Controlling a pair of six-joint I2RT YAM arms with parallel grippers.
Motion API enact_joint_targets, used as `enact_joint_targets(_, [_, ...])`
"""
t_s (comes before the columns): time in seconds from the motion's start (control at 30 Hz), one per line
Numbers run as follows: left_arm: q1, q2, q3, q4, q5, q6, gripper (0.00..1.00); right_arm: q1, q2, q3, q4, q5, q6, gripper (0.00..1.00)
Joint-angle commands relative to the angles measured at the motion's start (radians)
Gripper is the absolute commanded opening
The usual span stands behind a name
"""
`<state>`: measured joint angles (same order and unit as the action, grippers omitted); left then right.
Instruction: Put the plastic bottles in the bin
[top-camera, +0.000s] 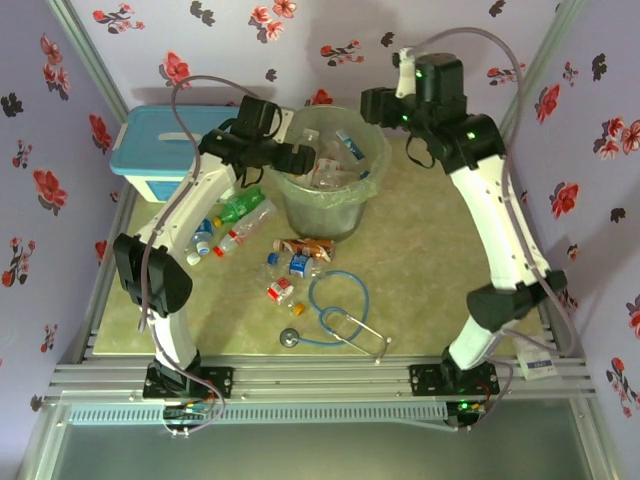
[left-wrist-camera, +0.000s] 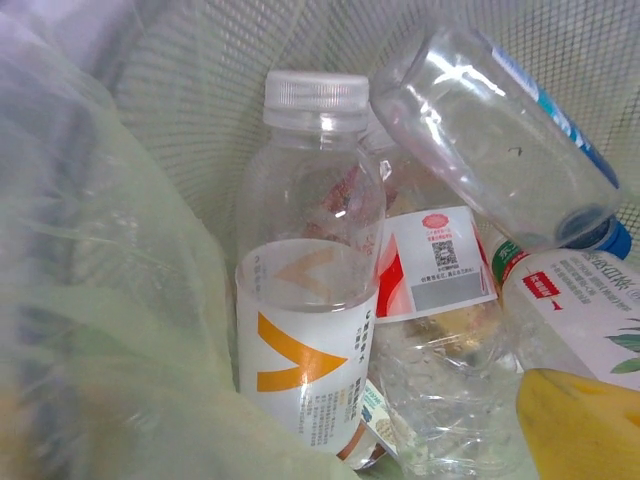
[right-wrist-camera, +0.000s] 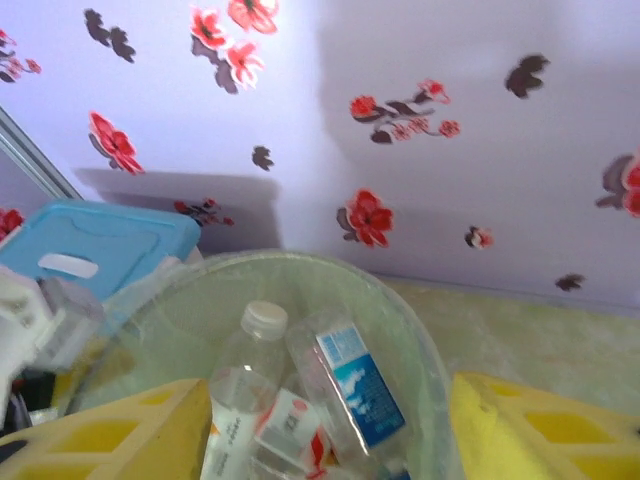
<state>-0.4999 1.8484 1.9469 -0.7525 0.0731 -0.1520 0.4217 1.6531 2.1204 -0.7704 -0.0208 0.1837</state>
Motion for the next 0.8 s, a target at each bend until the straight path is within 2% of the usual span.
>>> enact_joint_targets(0.0, [-0.008,-0.01,0.074,0.015,0.024,-0.007,0.99,-0.028,-0.058,-0.194,0.065,-0.054,0.037,0.65])
enact_joint_targets(0.17, [-0.008,-0.038,0.152,-0.016,0.02,0.019,1.0,-0.1,-0.113,-0.323,0.062,-0.065,0.087,0.7])
enact_joint_targets(0.3, [-0.005,-0.083,0.209,-0.04,-0.01,0.033,1.0,-0.122,-0.093,-0.351,0.077,-0.086,0.104,0.71])
enact_joint_targets(0.4, [-0.001,-0.152,0.18,-0.024,-0.051,0.044,1.0,-0.13,-0.058,-0.364,0.108,-0.135,0.125,0.71])
enact_joint_targets(0.63, [0.049,-0.349,-0.048,-0.067,-0.174,-0.004,1.0,-0.133,0.038,-0.356,0.136,-0.174,0.143,0.68])
enact_joint_targets(0.77, [0.145,-0.476,-0.277,-0.097,-0.191,-0.094,0.99,-0.135,0.06,-0.358,0.157,-0.191,0.15,0.62])
